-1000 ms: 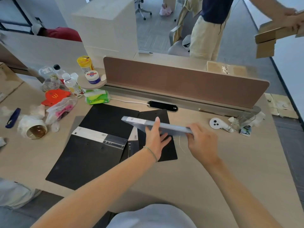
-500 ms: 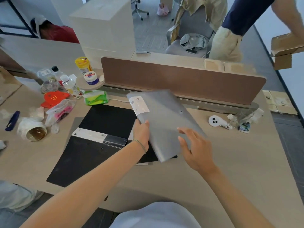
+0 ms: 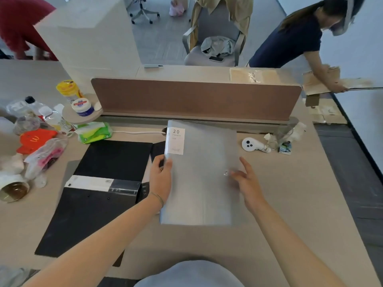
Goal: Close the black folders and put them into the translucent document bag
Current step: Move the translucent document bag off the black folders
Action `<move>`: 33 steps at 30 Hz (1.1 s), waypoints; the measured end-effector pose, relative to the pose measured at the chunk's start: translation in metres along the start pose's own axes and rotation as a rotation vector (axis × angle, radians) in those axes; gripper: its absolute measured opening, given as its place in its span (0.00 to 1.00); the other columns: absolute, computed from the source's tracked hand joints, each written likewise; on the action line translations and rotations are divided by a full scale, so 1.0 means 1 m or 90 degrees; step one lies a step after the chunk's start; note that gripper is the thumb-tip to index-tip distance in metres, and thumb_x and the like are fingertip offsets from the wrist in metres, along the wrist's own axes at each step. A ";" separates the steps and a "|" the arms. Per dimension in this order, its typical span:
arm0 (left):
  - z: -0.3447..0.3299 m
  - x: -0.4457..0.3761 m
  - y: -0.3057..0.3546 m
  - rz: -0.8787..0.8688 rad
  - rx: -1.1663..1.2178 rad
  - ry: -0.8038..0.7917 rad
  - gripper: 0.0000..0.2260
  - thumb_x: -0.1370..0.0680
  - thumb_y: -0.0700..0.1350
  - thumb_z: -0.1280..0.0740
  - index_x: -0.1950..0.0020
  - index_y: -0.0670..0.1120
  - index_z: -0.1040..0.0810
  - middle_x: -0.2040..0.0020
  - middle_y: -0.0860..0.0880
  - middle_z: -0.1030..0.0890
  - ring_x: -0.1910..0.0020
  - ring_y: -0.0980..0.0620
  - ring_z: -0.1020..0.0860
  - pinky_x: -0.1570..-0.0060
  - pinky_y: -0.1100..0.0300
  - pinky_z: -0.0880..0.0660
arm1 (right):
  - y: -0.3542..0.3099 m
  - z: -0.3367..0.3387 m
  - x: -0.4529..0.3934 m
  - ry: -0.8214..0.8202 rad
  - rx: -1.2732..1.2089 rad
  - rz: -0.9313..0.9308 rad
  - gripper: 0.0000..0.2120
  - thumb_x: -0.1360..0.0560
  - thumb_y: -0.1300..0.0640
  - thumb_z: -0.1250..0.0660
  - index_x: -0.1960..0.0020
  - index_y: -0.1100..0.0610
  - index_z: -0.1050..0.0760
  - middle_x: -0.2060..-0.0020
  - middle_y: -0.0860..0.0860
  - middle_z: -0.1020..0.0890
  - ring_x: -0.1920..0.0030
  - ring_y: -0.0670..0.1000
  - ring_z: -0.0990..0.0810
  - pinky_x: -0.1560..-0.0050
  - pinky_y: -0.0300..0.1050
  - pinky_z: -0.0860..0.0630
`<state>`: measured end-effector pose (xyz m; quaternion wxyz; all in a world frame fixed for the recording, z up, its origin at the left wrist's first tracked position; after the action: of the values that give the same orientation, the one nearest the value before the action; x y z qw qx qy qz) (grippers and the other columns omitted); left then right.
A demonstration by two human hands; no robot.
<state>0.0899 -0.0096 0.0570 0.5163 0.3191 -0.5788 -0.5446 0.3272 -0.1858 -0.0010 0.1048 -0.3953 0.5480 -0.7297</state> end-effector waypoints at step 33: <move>-0.244 0.029 -0.167 0.010 -0.714 -0.364 0.38 0.22 0.54 0.32 0.18 0.60 0.52 0.24 0.47 0.37 0.33 0.45 0.27 0.39 0.51 0.24 | 0.100 0.176 -0.073 0.135 0.461 0.070 0.28 0.32 0.67 0.31 0.34 0.50 0.23 0.37 0.49 0.31 0.47 0.54 0.19 0.48 0.42 0.24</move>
<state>0.2810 -0.1445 -0.1265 0.4341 -0.1625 -0.3222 -0.8254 0.4692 -0.3072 -0.1080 0.2197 -0.2249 0.2825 -0.9063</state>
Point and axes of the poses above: each hand's wrist, its own x-axis away from the middle knuckle, its own z-axis out of the back of the hand, y = z × x, the point moved 8 cm from there along -x, towards the middle knuckle
